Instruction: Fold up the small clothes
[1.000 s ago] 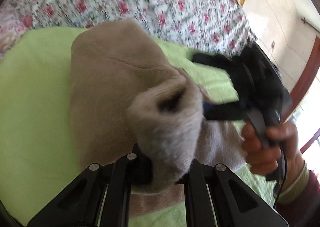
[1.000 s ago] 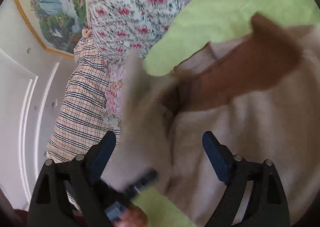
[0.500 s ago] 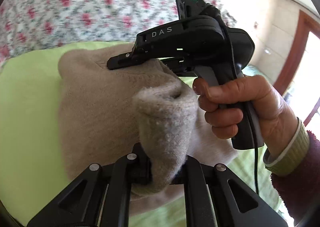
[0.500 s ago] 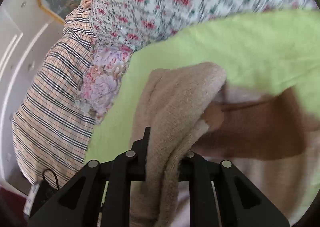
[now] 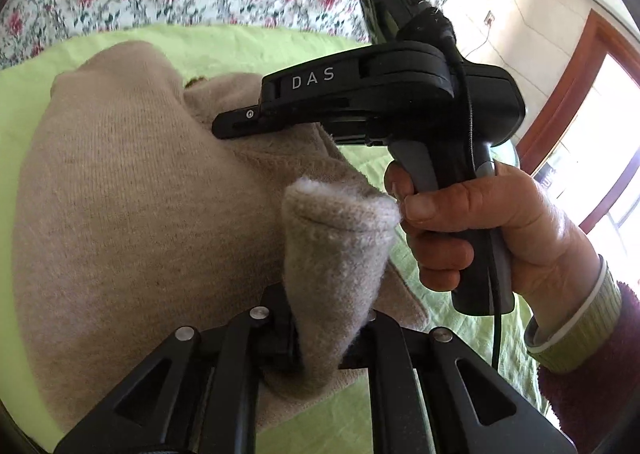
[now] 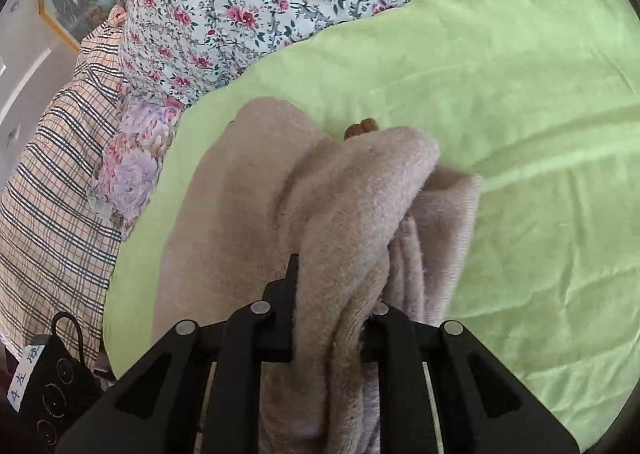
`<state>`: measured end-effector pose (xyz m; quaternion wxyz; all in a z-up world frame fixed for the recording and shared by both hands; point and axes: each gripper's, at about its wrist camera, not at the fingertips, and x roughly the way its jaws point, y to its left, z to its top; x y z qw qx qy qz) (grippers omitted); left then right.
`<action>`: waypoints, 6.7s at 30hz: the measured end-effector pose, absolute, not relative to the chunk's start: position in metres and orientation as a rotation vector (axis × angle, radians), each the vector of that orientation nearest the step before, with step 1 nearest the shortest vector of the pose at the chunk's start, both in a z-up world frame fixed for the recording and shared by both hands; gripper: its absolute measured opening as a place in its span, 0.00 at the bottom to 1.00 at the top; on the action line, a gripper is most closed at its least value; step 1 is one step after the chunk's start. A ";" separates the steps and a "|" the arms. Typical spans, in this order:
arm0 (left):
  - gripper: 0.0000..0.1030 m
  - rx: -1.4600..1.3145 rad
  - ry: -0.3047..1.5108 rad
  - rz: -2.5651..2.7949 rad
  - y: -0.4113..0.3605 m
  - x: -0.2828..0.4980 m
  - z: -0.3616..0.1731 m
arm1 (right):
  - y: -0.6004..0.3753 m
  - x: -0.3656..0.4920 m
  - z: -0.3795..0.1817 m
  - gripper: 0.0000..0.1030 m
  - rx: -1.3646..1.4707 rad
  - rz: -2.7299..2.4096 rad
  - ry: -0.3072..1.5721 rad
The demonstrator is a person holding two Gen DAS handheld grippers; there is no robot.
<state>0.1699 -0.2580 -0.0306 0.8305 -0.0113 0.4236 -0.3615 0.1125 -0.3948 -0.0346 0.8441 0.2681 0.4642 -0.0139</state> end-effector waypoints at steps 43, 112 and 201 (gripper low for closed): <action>0.51 -0.425 1.124 -0.767 -0.117 0.275 -0.062 | -0.380 0.078 -0.048 0.33 0.754 -0.058 0.985; 0.71 -0.106 0.850 -0.426 0.115 0.024 -0.017 | -0.171 0.016 -0.006 0.36 0.676 0.034 0.836; 0.22 -0.108 0.879 -0.492 0.084 0.062 -0.019 | -0.132 0.069 -0.024 0.14 0.415 -0.053 0.968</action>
